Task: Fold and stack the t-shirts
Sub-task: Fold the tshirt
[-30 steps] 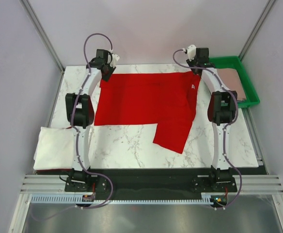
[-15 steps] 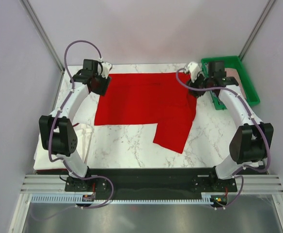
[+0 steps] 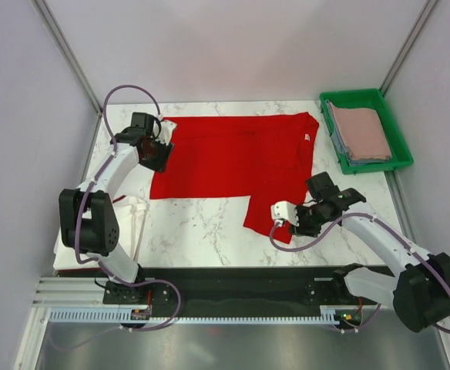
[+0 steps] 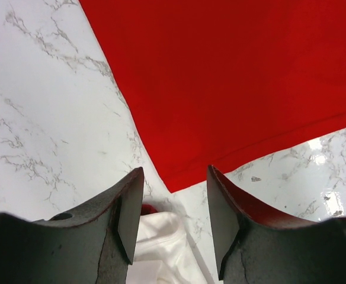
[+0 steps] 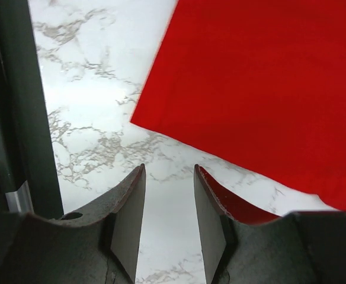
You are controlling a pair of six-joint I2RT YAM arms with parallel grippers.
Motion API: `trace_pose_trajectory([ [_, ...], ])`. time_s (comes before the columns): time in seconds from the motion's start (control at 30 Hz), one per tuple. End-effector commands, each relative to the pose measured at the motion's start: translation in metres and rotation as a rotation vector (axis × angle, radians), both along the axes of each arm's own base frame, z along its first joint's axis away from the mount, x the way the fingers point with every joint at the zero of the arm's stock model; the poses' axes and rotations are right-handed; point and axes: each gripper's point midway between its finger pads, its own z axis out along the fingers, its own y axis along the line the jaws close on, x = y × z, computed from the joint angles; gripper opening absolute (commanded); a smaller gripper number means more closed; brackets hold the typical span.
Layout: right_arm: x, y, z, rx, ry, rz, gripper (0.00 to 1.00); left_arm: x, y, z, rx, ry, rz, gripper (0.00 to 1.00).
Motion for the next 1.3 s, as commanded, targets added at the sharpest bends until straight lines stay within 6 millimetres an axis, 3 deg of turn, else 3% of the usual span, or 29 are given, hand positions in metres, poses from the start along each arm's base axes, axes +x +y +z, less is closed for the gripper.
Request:
trace_pose_trajectory([
  [0.0,-0.001,0.009,-0.015,-0.017,-0.046,0.115,0.46,-0.001,0.014,0.01,0.005,-0.034,0.013,0.54],
  [0.17,0.001,0.018,-0.034,-0.052,0.006,0.139,0.43,0.0,0.022,0.004,-0.009,-0.023,0.038,0.54],
  [0.33,0.013,0.025,-0.04,-0.072,0.009,0.16,0.42,0.004,0.029,-0.003,-0.005,-0.002,0.058,0.53],
  [0.67,-0.002,0.029,-0.053,-0.123,0.075,0.25,0.41,0.009,0.028,-0.016,-0.026,0.036,0.088,0.51],
  [0.93,-0.021,0.028,-0.053,-0.132,0.102,0.282,0.41,0.016,0.034,-0.013,0.001,0.024,0.099,0.52],
  [1.27,-0.018,0.027,-0.073,-0.179,0.128,0.254,0.4,0.014,0.04,-0.013,0.026,0.022,0.099,0.52],
])
